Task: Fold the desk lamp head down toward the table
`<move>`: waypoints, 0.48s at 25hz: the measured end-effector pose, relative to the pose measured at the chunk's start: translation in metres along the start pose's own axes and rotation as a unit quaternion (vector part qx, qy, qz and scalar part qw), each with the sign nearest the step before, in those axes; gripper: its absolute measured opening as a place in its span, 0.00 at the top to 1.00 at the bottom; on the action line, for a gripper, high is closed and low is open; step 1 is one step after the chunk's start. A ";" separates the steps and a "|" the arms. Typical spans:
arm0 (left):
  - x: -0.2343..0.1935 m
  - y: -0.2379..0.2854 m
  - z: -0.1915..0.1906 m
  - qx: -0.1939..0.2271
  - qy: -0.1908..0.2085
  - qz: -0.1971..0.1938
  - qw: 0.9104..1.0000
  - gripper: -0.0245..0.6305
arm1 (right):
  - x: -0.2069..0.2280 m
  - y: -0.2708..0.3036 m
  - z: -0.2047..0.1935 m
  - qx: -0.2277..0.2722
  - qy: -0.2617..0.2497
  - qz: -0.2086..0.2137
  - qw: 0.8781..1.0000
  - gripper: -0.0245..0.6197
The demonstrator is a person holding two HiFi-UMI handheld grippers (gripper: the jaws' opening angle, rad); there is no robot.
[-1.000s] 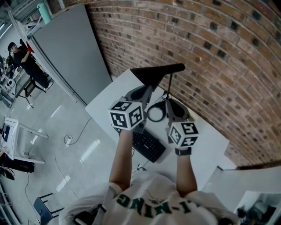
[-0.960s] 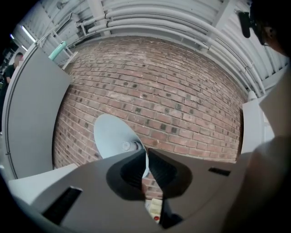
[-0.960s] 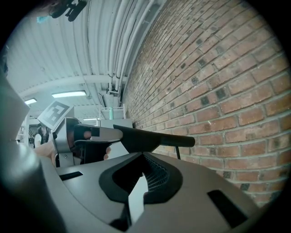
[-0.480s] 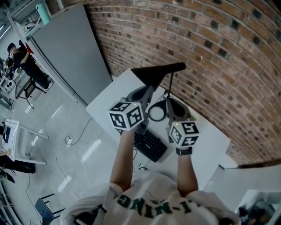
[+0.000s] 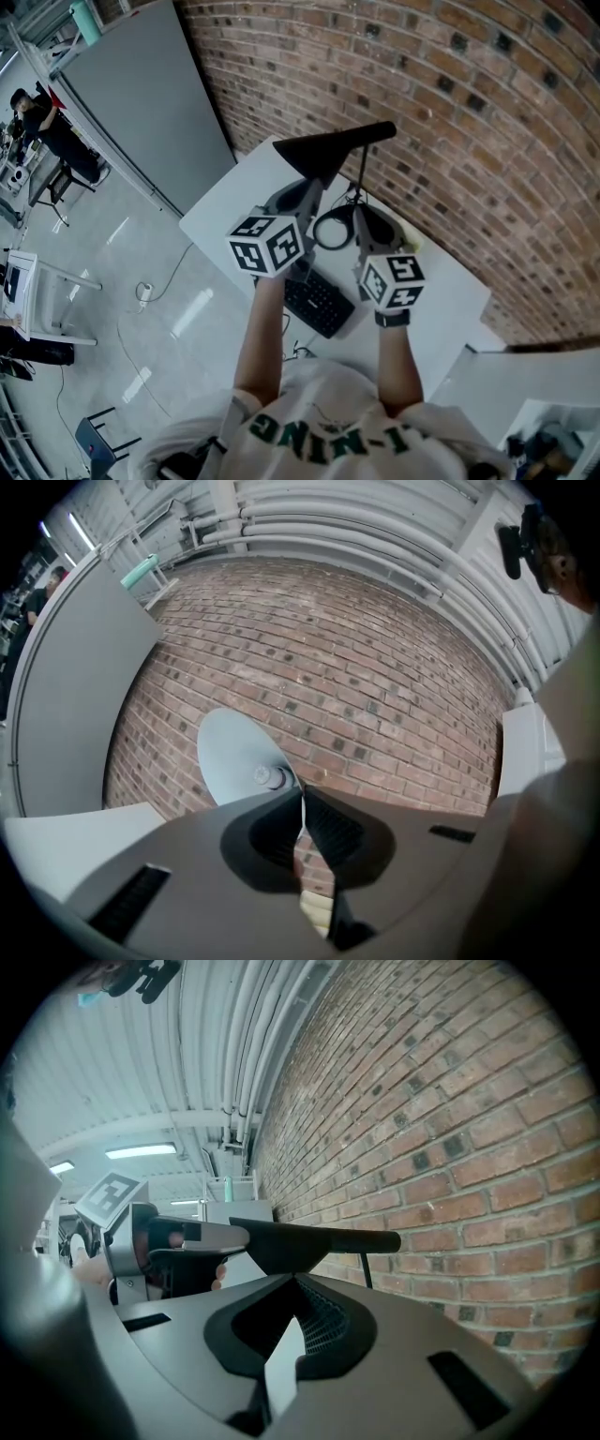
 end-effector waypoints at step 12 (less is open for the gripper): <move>-0.007 -0.001 -0.013 0.009 -0.044 -0.007 0.999 0.96 | 0.003 -0.002 -0.006 -0.005 0.003 0.003 1.000 0.96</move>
Point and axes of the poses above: the fingertips, and each gripper's own axes: y forward along the fingers, x to its right, z out of its top, the point moved 8 cm from there along -y, backward along the fingers, and after that the axes turned 5 degrees about -y, right-handed, at the moved point
